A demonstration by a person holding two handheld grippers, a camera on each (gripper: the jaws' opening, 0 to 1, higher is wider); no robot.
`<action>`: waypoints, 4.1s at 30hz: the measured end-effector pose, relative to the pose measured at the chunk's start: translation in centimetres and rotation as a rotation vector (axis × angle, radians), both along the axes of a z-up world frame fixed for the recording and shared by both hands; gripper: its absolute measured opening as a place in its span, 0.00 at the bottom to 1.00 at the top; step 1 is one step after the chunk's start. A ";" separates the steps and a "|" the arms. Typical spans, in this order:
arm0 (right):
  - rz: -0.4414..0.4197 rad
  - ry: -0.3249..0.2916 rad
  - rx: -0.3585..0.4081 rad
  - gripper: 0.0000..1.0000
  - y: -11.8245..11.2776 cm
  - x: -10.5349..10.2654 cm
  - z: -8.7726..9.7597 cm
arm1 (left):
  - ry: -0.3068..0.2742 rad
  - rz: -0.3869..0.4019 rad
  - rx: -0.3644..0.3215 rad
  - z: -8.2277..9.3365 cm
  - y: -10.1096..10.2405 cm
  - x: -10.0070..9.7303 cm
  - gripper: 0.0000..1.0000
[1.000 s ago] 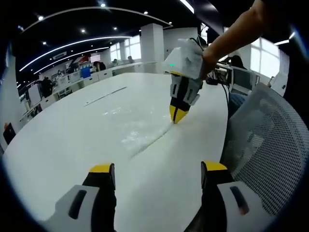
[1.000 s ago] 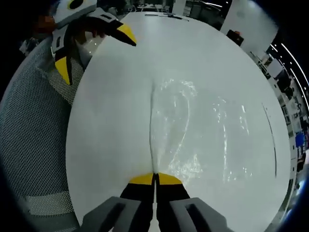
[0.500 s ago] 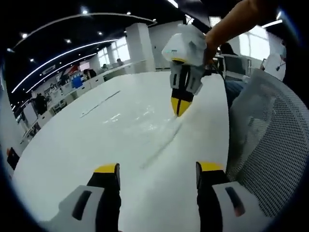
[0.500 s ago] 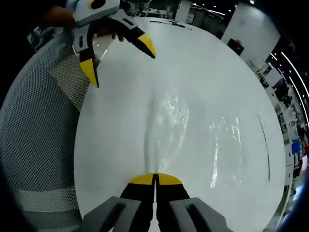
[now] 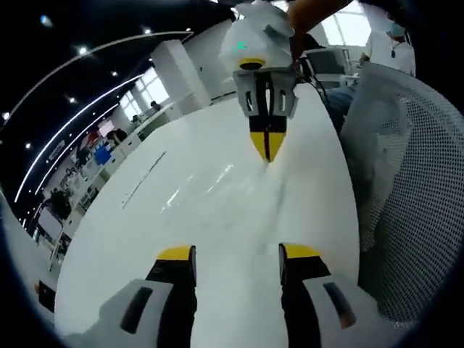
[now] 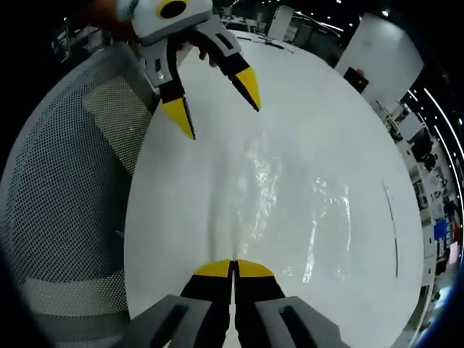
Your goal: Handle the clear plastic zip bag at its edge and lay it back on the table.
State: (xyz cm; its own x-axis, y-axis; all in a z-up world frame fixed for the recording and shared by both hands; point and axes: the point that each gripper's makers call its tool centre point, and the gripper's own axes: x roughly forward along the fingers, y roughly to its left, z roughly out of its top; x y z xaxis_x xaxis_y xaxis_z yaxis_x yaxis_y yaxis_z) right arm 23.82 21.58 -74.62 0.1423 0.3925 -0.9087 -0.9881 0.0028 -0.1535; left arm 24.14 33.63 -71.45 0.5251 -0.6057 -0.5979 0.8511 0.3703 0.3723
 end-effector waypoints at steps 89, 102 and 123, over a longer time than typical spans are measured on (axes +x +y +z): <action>0.131 -0.105 0.297 0.00 9.5 -2.0 4.2 | 0.190 -0.253 0.149 0.4 -3.6 -1.7 0.00; 0.136 -0.112 0.295 0.00 9.3 -2.3 4.0 | 0.189 -0.247 0.142 0.3 -3.4 -2.1 0.00; 0.125 -0.114 0.296 0.00 8.5 -2.3 3.6 | 0.200 -0.248 0.152 0.1 -3.1 -2.2 0.00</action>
